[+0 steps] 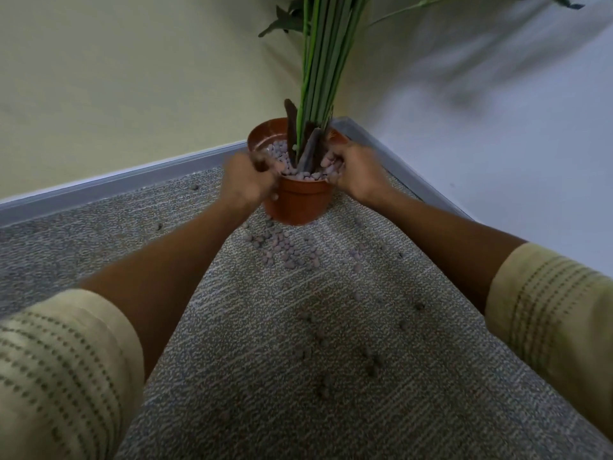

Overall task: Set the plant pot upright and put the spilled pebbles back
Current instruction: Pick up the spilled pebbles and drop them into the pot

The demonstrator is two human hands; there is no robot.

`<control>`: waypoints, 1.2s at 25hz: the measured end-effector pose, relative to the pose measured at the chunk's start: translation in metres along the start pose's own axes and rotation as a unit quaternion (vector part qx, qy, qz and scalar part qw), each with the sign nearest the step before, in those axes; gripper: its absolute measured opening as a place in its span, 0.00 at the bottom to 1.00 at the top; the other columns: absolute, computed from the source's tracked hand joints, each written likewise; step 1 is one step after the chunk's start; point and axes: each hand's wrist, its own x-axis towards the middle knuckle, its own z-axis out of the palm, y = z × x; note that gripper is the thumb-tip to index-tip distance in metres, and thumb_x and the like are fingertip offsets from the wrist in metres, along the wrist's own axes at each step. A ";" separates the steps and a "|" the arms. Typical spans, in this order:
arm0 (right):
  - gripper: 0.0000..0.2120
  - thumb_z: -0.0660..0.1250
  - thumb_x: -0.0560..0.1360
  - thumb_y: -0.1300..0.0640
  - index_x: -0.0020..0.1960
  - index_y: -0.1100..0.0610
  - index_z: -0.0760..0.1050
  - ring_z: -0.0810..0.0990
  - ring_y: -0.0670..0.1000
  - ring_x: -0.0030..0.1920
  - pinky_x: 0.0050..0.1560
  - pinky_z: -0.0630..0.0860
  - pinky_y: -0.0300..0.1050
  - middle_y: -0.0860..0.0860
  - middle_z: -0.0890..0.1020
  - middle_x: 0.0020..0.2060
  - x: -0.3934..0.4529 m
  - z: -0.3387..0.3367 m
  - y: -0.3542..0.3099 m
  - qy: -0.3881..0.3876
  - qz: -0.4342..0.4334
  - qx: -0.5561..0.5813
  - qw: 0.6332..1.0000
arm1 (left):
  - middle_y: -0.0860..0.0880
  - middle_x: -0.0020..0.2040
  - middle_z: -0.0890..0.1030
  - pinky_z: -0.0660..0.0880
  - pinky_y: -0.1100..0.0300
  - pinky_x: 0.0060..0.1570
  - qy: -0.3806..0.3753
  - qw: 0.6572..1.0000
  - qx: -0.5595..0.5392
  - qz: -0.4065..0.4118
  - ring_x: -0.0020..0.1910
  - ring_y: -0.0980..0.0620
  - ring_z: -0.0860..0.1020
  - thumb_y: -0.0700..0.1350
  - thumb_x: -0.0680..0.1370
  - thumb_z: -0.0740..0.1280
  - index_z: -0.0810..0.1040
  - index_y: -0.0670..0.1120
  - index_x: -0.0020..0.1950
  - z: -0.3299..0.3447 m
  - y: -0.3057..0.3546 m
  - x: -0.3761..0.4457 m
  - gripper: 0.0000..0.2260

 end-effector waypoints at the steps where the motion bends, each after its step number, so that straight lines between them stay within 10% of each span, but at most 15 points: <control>1: 0.11 0.68 0.70 0.68 0.52 0.60 0.78 0.76 0.49 0.44 0.45 0.76 0.37 0.56 0.79 0.51 0.003 0.002 -0.002 0.010 0.004 0.003 1.000 | 0.42 0.46 0.82 0.81 0.53 0.42 -0.019 0.999 0.047 0.007 0.36 0.51 0.79 0.36 0.77 0.65 0.81 0.40 0.48 0.000 -0.011 -0.009 0.05; 9: 0.11 0.66 0.71 0.67 0.51 0.57 0.77 0.73 0.47 0.48 0.48 0.71 0.32 0.55 0.74 0.58 -0.023 0.009 0.005 0.075 0.006 -0.003 0.997 | 0.44 0.63 0.74 0.73 0.57 0.58 -0.308 0.856 0.397 0.122 0.59 0.47 0.75 0.43 0.73 0.68 0.75 0.47 0.65 0.023 -0.073 -0.087 0.19; 14: 0.08 0.69 0.69 0.66 0.46 0.58 0.80 0.77 0.50 0.42 0.39 0.73 0.40 0.52 0.78 0.42 -0.097 0.032 0.038 -0.201 -0.001 -0.032 0.979 | 0.45 0.73 0.64 0.69 0.49 0.66 -0.378 0.760 0.492 0.193 0.68 0.45 0.70 0.54 0.73 0.65 0.67 0.49 0.70 0.048 -0.091 -0.127 0.27; 17: 0.11 0.70 0.68 0.65 0.50 0.57 0.79 0.75 0.49 0.46 0.46 0.71 0.40 0.53 0.78 0.46 -0.128 0.048 0.055 -0.327 -0.005 -0.153 0.933 | 0.45 0.65 0.70 0.72 0.51 0.60 -0.346 0.769 0.483 0.236 0.63 0.44 0.72 0.51 0.75 0.63 0.70 0.47 0.67 0.050 -0.093 -0.133 0.22; 30: 0.06 0.70 0.69 0.65 0.45 0.62 0.83 0.80 0.43 0.30 0.30 0.70 0.21 0.57 0.86 0.40 -0.162 0.077 0.021 -0.302 0.026 0.029 0.952 | 0.44 0.51 0.82 0.74 0.57 0.50 -0.264 0.866 0.402 0.135 0.50 0.46 0.80 0.44 0.74 0.66 0.81 0.44 0.50 0.035 -0.091 -0.128 0.08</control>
